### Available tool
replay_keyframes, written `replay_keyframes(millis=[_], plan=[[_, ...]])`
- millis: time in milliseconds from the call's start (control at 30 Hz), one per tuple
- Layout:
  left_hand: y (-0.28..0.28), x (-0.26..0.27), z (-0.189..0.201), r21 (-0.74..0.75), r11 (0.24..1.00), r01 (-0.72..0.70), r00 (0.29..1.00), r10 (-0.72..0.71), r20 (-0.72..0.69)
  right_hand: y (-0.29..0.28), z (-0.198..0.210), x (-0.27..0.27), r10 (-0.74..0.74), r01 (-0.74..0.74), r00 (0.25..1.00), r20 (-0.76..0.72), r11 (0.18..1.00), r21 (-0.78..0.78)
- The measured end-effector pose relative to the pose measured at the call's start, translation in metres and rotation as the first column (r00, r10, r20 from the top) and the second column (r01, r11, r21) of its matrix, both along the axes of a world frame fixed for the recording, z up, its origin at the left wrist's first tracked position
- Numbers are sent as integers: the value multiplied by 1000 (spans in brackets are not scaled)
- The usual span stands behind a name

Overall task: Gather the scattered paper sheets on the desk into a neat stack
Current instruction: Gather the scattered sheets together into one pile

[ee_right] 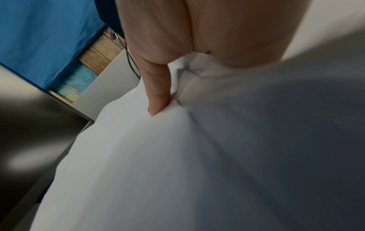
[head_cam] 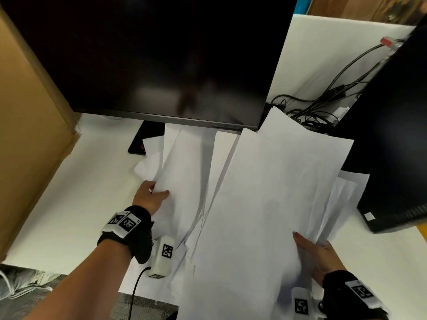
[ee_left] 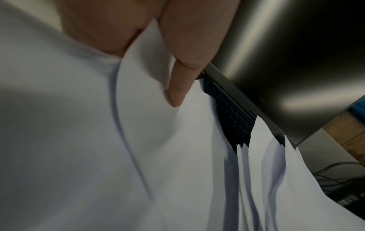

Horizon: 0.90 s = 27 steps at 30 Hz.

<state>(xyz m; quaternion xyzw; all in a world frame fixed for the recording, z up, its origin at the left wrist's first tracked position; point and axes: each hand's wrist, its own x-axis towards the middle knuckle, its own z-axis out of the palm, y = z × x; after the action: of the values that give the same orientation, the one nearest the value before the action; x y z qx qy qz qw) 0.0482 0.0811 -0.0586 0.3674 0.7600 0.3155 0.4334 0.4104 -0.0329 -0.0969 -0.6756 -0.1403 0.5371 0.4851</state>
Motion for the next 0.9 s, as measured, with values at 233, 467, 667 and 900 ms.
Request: replay_keyframes(millis=[233, 467, 667, 900], plan=[[-3, -33, 18, -7, 975, 224, 955, -221, -197, 0, -10, 4, 5, -5, 1000, 17, 1000, -18], [-22, -47, 14, -180, 981, 73, 986, -45, 158, 1, -11, 5, 19, -19, 1000, -7, 1000, 4], [-30, -30, 10, -124, 987, 102, 983, -120, -139, 2, -8, 3, 31, -30, 999, -9, 999, 21], [-38, -26, 15, -257, 948, 191, 980, -170, 100, 4, -8, 3, 41, -42, 998, 41, 999, 11]])
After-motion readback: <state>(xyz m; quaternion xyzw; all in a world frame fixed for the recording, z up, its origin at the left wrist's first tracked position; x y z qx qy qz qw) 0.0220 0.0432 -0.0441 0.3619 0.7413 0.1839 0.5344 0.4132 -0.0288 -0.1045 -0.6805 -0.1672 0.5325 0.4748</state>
